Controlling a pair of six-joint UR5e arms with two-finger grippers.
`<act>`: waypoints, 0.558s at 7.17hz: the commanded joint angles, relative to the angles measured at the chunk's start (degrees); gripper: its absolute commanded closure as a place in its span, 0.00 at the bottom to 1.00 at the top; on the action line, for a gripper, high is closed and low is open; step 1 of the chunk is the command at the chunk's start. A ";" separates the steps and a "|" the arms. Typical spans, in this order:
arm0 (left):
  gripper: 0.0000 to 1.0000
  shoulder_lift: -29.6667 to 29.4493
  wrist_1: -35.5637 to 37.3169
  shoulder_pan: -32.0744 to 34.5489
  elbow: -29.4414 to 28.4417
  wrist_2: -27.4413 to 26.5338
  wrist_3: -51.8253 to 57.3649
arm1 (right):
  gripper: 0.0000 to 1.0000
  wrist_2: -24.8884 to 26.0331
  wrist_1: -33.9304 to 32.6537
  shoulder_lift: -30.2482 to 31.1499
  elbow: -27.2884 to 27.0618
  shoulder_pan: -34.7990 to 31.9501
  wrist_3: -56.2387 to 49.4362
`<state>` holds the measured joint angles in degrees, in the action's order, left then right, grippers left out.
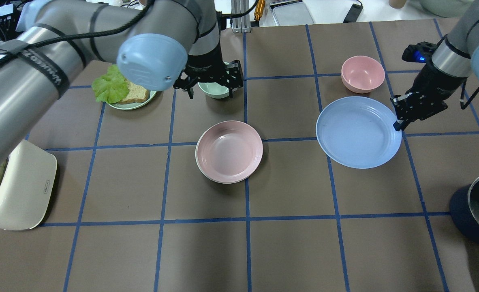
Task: Stack three plates with pink and blue
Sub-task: 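Release pink plate, raise left gripper while right gripper lifts blue plate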
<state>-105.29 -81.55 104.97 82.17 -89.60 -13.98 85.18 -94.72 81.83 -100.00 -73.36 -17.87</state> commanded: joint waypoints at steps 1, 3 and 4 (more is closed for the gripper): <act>0.00 5.43 -3.62 -4.68 2.10 1.88 4.03 | 1.00 -0.11 -3.86 -0.61 -0.28 -10.51 12.53; 0.00 10.70 1.00 -6.88 9.81 1.80 8.09 | 1.00 -0.02 -14.32 -6.39 -0.80 -18.89 23.52; 0.00 11.94 2.17 -7.67 10.90 1.45 8.35 | 1.00 -0.11 -17.40 -7.29 -0.81 -23.54 27.85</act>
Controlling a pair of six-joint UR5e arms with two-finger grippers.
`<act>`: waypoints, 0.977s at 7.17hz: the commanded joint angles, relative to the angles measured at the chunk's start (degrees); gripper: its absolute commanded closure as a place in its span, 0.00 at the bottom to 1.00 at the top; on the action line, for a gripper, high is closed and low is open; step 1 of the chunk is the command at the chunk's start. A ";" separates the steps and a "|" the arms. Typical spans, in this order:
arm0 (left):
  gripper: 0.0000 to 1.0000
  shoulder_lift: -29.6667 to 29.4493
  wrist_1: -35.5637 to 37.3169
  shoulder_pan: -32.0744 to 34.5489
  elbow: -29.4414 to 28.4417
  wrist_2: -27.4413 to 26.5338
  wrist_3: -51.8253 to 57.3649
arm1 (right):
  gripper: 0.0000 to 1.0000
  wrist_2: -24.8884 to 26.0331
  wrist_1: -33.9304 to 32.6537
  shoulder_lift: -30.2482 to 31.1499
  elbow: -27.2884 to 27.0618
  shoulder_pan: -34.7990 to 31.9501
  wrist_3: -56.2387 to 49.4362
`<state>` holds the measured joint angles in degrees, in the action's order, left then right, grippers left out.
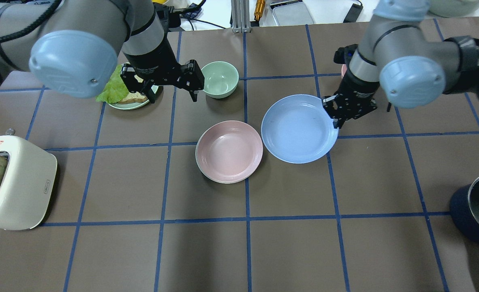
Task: Stack three plates with pink and blue
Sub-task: 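Lower the light blue plate onto the pink plate with the right gripper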
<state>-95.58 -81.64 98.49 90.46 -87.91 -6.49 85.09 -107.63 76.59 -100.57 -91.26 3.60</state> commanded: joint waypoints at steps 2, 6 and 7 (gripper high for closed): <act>0.00 2.33 2.27 -2.69 2.36 0.28 0.69 | 1.00 -3.25 -7.50 -3.71 -0.24 -8.14 12.45; 0.00 2.50 2.18 -2.95 2.36 -0.33 0.24 | 1.00 -3.18 -9.71 -5.83 -0.24 -12.45 17.65; 0.00 2.59 2.18 -3.30 2.44 -0.24 0.51 | 1.00 -3.26 -9.79 -6.70 -0.07 -12.45 17.84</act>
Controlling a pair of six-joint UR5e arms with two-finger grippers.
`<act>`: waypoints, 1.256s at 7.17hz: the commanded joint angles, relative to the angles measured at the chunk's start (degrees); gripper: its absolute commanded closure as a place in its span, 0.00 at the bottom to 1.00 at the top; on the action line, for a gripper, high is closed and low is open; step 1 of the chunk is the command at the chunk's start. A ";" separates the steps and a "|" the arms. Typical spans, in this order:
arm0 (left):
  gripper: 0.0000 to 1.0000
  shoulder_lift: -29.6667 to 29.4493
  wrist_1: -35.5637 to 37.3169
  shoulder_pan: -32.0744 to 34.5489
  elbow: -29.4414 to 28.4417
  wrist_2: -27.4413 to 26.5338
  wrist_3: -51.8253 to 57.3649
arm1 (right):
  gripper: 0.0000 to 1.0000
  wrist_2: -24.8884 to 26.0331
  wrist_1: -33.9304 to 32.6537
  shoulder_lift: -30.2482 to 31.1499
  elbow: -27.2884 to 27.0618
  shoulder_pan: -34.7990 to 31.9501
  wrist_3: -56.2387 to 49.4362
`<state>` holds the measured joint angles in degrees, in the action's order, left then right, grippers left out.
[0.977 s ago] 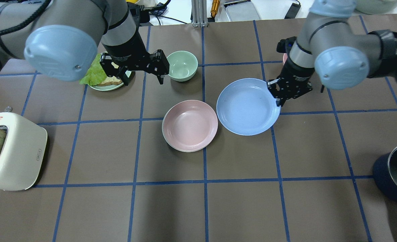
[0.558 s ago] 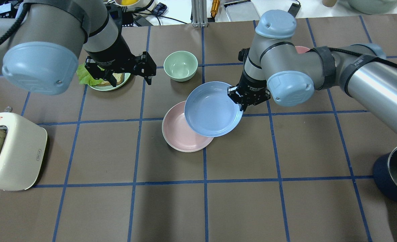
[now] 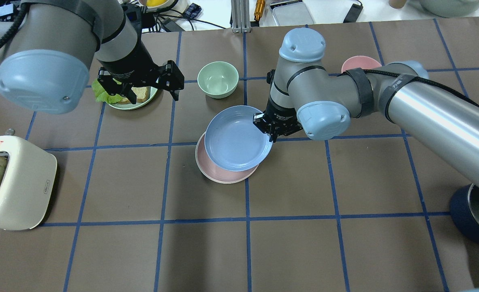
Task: Stack three plates with pink and blue
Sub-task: 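Lower the light blue plate onto the pink plate with the right gripper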
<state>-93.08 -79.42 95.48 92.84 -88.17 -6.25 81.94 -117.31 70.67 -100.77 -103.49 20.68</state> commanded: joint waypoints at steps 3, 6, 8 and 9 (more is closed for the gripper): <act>0.00 0.44 -0.03 -0.30 0.24 0.19 0.19 | 1.00 -0.20 -0.20 -1.41 0.58 -0.83 1.21; 0.00 0.44 -0.03 -0.47 0.06 0.19 0.36 | 0.80 -0.37 -0.20 -1.85 0.31 -0.92 1.21; 0.00 0.36 -0.03 -0.56 0.06 0.19 0.37 | 0.63 -0.20 -0.20 -2.55 0.49 -0.92 1.21; 0.00 0.36 -0.03 -0.48 -0.03 0.19 0.37 | 0.54 -0.20 -0.20 -2.38 1.53 -0.40 0.51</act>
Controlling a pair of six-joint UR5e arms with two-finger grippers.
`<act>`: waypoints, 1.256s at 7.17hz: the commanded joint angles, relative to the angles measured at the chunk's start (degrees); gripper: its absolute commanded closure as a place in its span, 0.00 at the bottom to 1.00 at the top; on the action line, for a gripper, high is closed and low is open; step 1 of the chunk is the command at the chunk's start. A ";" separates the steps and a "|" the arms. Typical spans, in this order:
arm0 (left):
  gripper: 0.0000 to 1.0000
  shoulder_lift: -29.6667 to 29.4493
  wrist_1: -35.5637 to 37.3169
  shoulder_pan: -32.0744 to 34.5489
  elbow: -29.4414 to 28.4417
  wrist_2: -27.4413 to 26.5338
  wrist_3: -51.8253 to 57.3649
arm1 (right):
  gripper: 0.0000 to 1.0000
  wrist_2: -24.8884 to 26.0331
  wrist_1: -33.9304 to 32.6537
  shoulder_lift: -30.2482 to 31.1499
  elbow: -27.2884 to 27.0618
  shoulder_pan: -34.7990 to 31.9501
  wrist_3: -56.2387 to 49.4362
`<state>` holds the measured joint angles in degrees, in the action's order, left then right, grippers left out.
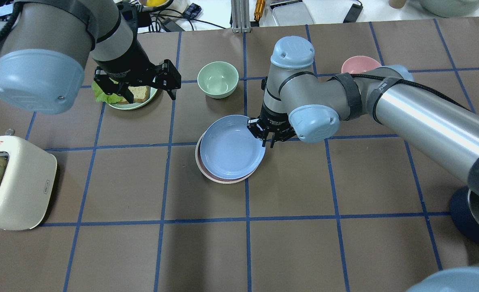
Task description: Stack three plates with pink and blue
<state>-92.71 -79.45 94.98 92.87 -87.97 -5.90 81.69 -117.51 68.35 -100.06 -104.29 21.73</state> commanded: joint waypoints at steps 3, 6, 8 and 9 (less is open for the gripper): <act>0.00 0.08 0.00 -0.06 0.03 0.00 0.09 | 0.38 0.84 15.64 0.29 14.92 8.89 -9.90; 0.00 0.08 0.00 0.03 0.20 0.08 0.01 | 0.20 3.83 28.55 7.80 23.60 15.60 -26.63; 0.00 0.08 0.00 0.12 0.29 -0.09 -0.08 | 0.17 3.05 30.69 16.42 17.57 15.70 -27.87; 0.00 -0.01 0.00 0.03 0.03 0.00 -0.26 | 0.00 3.74 22.06 18.64 13.53 15.35 -27.18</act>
<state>-92.65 -79.45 95.05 93.06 -87.98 -5.99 85.14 -89.04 83.19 -81.95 -88.77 -5.48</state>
